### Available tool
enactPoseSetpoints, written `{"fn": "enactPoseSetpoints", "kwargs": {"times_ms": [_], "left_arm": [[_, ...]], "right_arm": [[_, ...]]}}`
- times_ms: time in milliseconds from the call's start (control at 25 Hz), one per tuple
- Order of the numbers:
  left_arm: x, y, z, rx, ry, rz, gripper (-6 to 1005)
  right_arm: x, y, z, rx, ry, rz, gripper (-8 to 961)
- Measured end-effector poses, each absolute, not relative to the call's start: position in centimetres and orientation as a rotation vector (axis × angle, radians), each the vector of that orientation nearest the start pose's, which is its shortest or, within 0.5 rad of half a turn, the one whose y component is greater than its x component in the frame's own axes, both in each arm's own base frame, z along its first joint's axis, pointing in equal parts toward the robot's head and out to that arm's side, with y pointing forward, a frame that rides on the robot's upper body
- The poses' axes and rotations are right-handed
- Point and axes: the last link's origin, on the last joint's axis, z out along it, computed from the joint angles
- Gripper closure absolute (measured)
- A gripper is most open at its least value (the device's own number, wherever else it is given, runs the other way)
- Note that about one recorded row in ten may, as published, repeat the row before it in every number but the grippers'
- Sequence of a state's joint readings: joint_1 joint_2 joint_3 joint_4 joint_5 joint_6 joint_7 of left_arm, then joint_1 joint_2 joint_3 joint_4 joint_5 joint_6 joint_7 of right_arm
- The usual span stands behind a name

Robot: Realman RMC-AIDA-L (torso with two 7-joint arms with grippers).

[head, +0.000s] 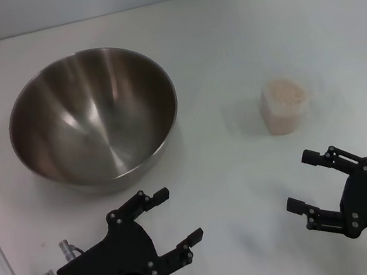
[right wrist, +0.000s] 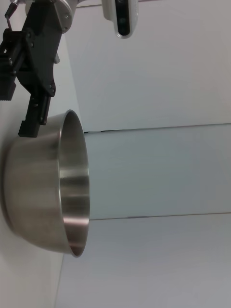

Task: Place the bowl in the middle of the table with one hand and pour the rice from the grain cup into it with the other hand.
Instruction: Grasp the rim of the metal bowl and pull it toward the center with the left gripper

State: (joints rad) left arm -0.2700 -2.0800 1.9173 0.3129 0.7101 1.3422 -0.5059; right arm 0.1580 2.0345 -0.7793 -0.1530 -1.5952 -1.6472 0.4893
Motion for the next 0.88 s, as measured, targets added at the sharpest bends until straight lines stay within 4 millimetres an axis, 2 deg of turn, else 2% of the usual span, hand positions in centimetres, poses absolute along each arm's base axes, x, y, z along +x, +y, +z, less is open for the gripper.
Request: {"fn": "enactPoseSetpoints", "kwargs": {"times_ms": [320,440,720,800,880], "left_arm": [[-27.7,21.6,-10.8,-2.635,-0.232,-0.884,200],[-27.2,21.5,-10.4,-2.618,-0.217,-0.945,200],[-23.8,22.2,-6.3,-2.377,-0.183,-1.372,199],[-23.2,23.2,-4.6,-2.312,-0.199,-1.432,199],[-23.1,24.7,-3.1,-2.281,-0.249,-1.417,200]], "right_arm": [[34.5,17.8,-3.6,-2.364,0.402,0.874,122],[34.4,17.8,-3.6,-2.364,0.401,0.874,122],[34.4,17.8,-3.6,-2.364,0.403,0.875,121],[34.4,17.8,-3.6,-2.363,0.403,0.876,121],[34.4,17.7,-3.6,-2.363,0.402,0.878,121]]}}
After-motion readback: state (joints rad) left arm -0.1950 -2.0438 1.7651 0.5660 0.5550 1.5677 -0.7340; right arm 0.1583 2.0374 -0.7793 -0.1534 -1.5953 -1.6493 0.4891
